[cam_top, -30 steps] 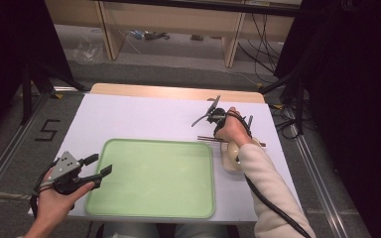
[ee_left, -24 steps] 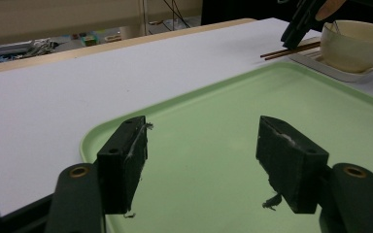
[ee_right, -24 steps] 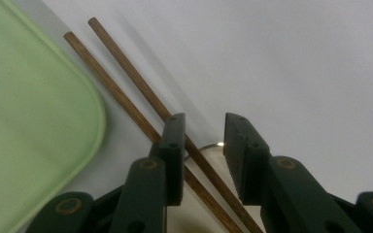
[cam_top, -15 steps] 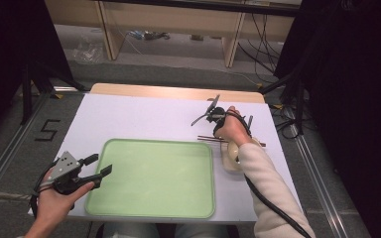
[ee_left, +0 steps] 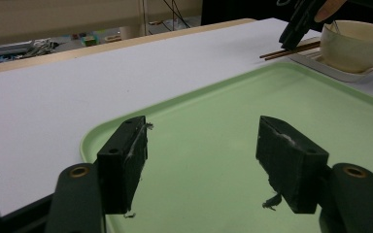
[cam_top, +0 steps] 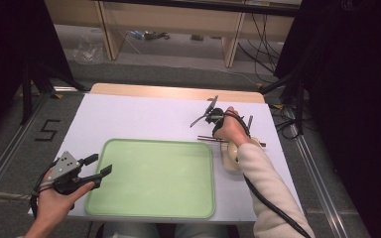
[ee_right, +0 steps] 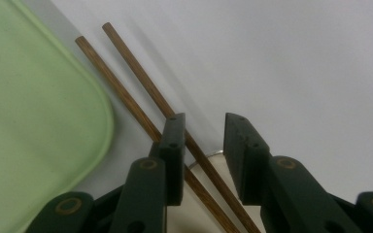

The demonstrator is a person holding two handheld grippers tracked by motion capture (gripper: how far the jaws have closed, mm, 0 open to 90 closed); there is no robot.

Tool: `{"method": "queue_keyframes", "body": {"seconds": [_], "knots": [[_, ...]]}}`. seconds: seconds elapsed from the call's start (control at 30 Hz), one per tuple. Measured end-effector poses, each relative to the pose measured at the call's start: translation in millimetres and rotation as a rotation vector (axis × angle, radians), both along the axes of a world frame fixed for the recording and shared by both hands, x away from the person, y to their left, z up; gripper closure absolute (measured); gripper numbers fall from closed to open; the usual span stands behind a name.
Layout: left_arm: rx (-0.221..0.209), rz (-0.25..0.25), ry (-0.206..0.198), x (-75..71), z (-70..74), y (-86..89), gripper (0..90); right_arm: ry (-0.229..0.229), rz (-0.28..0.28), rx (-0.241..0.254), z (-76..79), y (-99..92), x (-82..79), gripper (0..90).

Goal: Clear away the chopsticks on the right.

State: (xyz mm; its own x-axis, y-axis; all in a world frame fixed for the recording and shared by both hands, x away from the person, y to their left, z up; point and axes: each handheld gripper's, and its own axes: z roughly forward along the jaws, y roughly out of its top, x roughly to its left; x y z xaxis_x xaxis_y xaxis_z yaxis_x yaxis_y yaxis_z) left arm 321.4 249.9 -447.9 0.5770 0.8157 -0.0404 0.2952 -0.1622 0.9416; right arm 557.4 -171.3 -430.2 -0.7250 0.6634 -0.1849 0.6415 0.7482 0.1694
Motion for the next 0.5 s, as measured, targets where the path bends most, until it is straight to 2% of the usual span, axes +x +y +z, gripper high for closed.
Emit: {"method": "queue_keyframes", "body": {"seconds": [0.5], "knots": [[0.0, -0.001, 0.0, -0.1, 0.0, 0.0, 35.6, 0.001, 0.008, -0.016, -0.2, 2.3, -1.2, 71.3]]}}
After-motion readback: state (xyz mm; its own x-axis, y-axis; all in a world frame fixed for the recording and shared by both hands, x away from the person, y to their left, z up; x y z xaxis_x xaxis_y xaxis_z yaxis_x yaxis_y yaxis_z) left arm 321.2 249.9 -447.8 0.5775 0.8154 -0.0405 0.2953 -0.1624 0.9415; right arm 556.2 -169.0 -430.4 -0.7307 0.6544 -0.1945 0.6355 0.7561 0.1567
